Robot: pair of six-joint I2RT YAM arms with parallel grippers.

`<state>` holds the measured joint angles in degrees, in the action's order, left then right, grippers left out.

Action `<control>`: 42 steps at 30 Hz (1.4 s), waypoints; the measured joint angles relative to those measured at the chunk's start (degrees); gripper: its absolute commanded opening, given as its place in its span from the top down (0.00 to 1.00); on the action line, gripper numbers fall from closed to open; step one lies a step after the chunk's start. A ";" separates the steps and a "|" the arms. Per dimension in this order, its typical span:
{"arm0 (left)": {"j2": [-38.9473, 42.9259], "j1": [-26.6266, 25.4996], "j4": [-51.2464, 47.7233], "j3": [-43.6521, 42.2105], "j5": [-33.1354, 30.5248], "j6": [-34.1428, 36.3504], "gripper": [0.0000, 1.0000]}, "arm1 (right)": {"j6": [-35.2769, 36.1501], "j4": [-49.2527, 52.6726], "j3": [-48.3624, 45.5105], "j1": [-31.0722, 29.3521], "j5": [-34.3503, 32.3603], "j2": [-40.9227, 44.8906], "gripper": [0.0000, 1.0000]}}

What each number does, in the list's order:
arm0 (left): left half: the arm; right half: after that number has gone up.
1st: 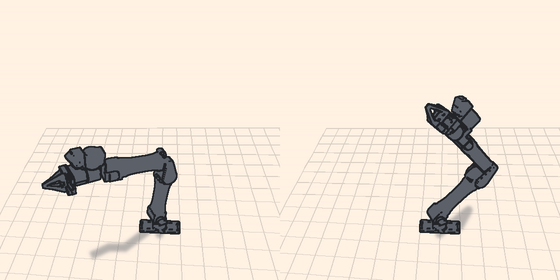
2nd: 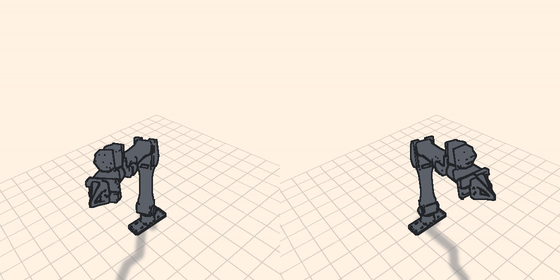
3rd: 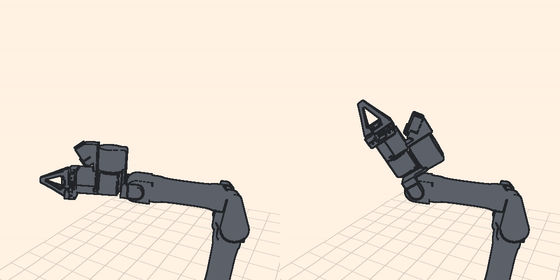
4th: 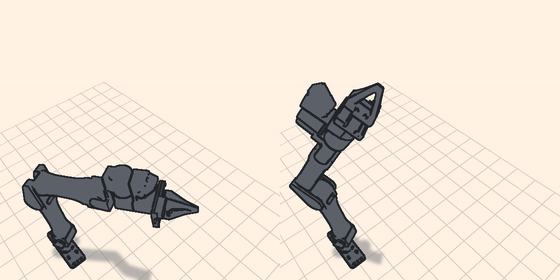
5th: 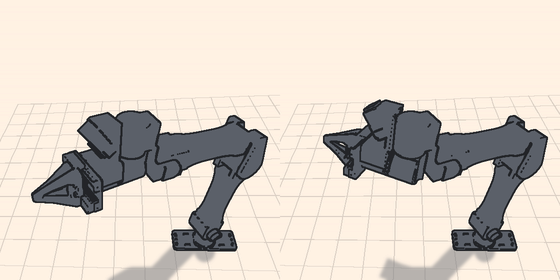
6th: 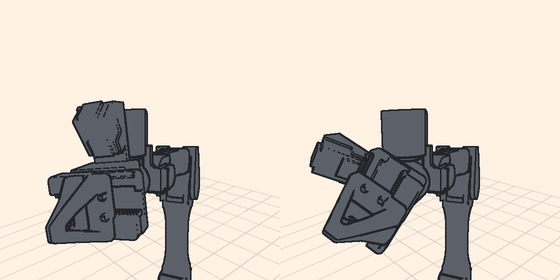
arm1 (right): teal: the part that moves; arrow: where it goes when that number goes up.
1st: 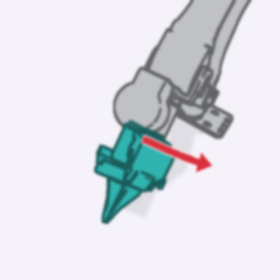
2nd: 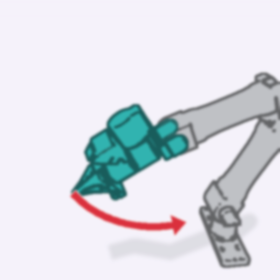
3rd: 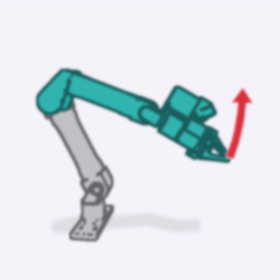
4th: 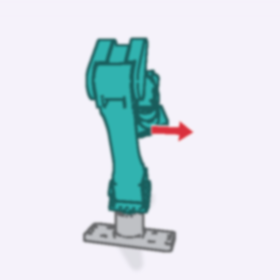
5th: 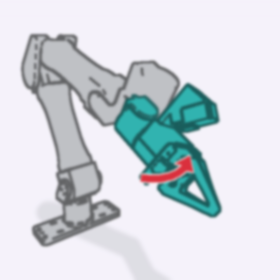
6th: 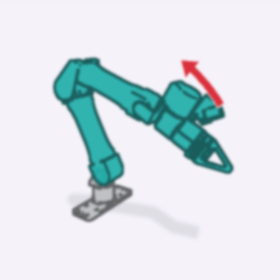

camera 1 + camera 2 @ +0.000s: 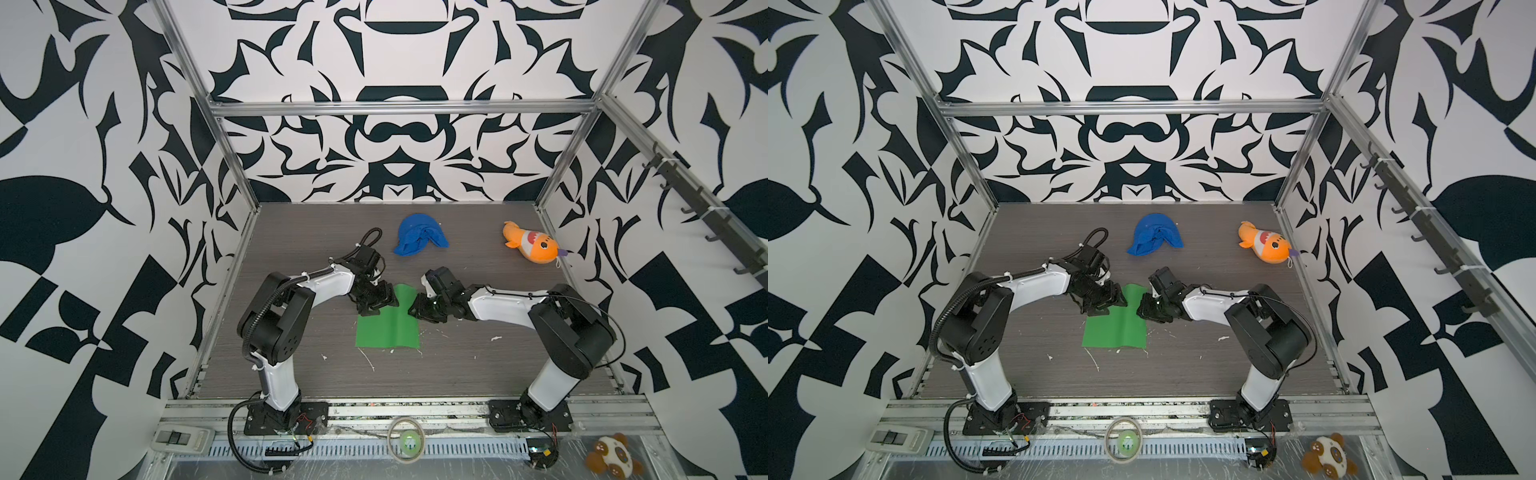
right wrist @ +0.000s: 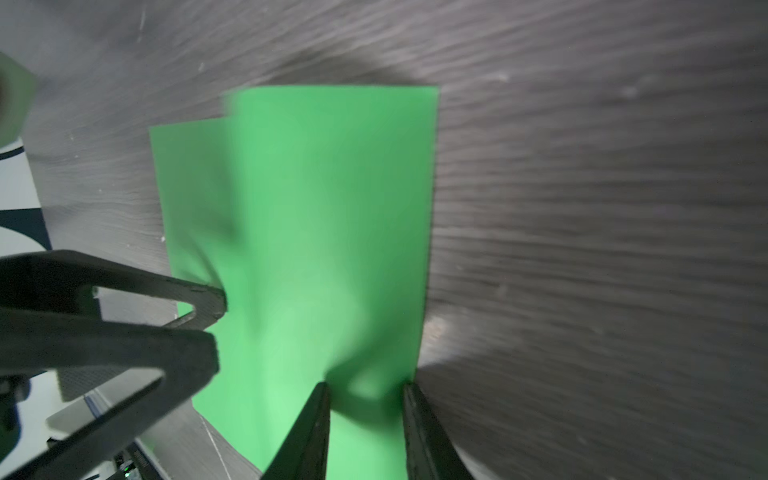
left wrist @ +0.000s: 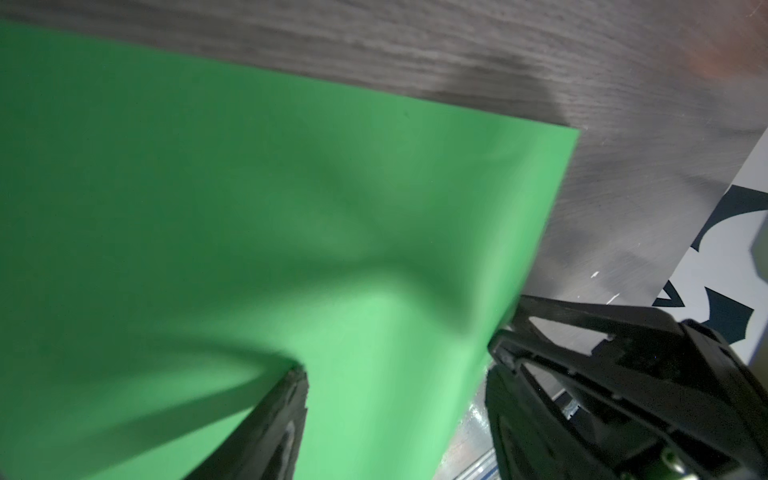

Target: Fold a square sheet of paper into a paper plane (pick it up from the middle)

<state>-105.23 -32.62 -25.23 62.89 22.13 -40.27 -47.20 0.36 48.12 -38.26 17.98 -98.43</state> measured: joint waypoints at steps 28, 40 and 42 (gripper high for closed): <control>-0.98 0.37 -1.33 0.74 -1.33 2.03 0.67 | -0.68 -0.85 0.52 -0.33 0.33 -0.11 0.57; 4.48 -0.20 0.31 0.31 -0.09 0.63 0.77 | -1.57 3.10 -5.38 6.21 -5.95 16.98 0.56; 7.06 -0.50 1.70 0.48 2.19 -1.14 0.77 | -1.46 4.17 -5.53 8.09 -6.21 19.12 0.56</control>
<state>-98.17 -33.12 -23.53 63.37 24.32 -41.41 -48.66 4.54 42.59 -30.17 11.77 -79.31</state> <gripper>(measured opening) 0.228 0.439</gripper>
